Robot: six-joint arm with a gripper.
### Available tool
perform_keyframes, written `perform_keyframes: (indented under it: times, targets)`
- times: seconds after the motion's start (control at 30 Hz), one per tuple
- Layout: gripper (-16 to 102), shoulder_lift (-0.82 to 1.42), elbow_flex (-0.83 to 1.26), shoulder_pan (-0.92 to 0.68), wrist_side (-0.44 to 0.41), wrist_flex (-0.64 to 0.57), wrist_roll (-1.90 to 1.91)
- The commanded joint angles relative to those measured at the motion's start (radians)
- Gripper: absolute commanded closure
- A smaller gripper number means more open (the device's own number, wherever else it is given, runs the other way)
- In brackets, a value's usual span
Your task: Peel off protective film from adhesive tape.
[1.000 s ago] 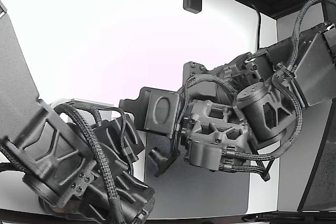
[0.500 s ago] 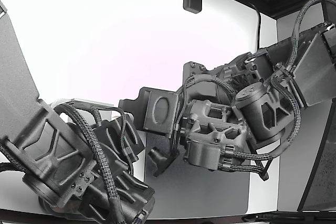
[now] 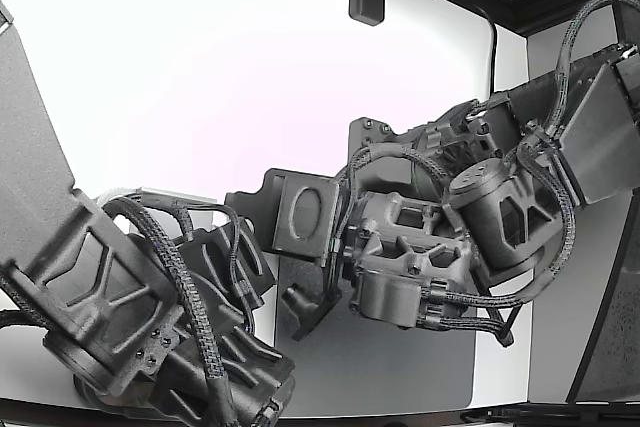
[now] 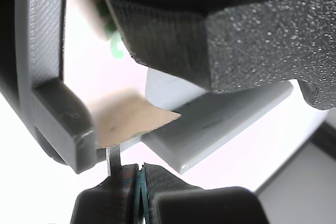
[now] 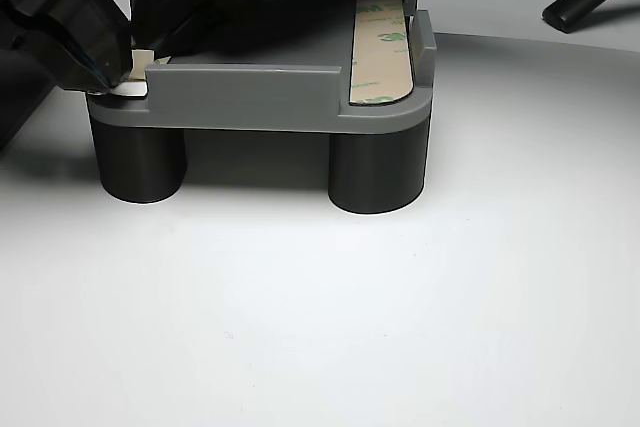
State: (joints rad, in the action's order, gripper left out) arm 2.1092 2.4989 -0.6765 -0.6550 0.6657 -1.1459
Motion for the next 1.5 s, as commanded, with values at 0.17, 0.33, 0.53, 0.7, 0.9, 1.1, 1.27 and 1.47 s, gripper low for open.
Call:
perform_keyframes:
  times: [0.17, 0.33, 0.53, 0.7, 0.9, 1.1, 1.27, 1.47]
  targets:
    - [98, -0.002, -0.049, 0.012, 0.0, 0.009, 0.015]
    - [98, -0.003, -0.054, 0.011, -0.002, 0.011, 0.014]
    - [98, -0.008, -0.06, 0.011, -0.002, 0.015, 0.014]
    - [98, -0.02, -0.071, 0.009, -0.003, 0.017, 0.023]
    - [98, -0.031, -0.077, 0.005, -0.005, 0.02, 0.029]
    - [98, -0.038, -0.081, 0.002, -0.005, 0.02, 0.035]
    - [98, -0.04, -0.094, 0.002, -0.008, 0.032, 0.032]
    - [98, -0.048, -0.104, 0.002, -0.009, 0.037, 0.031]
